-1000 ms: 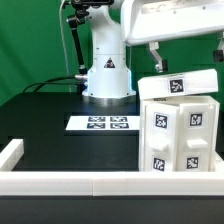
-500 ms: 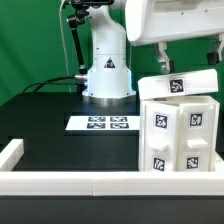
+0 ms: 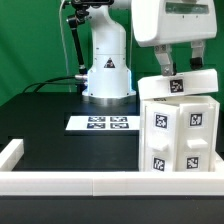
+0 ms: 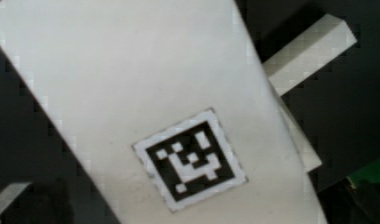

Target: Assemble cabinet

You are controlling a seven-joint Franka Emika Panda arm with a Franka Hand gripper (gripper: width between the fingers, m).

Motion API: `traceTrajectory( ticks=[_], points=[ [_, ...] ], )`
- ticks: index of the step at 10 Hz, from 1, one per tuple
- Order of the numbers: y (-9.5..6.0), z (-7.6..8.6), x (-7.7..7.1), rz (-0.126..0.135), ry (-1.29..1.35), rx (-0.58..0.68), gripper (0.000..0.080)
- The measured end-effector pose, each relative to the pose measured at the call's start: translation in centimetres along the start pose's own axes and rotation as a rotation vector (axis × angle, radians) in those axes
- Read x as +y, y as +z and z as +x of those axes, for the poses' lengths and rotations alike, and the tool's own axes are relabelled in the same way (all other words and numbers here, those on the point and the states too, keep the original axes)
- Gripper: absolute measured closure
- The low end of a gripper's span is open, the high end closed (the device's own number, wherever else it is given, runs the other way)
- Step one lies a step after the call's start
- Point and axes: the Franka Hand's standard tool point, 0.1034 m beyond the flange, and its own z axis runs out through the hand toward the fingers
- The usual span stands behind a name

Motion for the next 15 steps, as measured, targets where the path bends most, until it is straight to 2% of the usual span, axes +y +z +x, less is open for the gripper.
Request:
traceTrajectory(
  ticks=[1, 3, 7, 8, 9, 12, 15],
  points=[
    [0.3, -0.3, -0.2, 0.002, -0.029, -0.008, 0.0002],
    [0.8, -0.6, 0.0, -0.009, -0.155, -0.012, 0.0002],
    [2.0, -0.7, -0.1, -0.005, -0.13, -0.02, 0.0025],
    [1.9, -0.8, 0.0, -0.006, -0.128, -0.02, 0.0196],
    [2.0, -0.8, 0.1, -0.006, -0.127, -0.021, 0.0245],
    [1.9, -0.9, 0.2, -0.007, -0.045, -0.019, 0.0245],
    [2.0, -1.2, 0.6, -0.02, 0.273, 0.002, 0.0245]
  ],
)
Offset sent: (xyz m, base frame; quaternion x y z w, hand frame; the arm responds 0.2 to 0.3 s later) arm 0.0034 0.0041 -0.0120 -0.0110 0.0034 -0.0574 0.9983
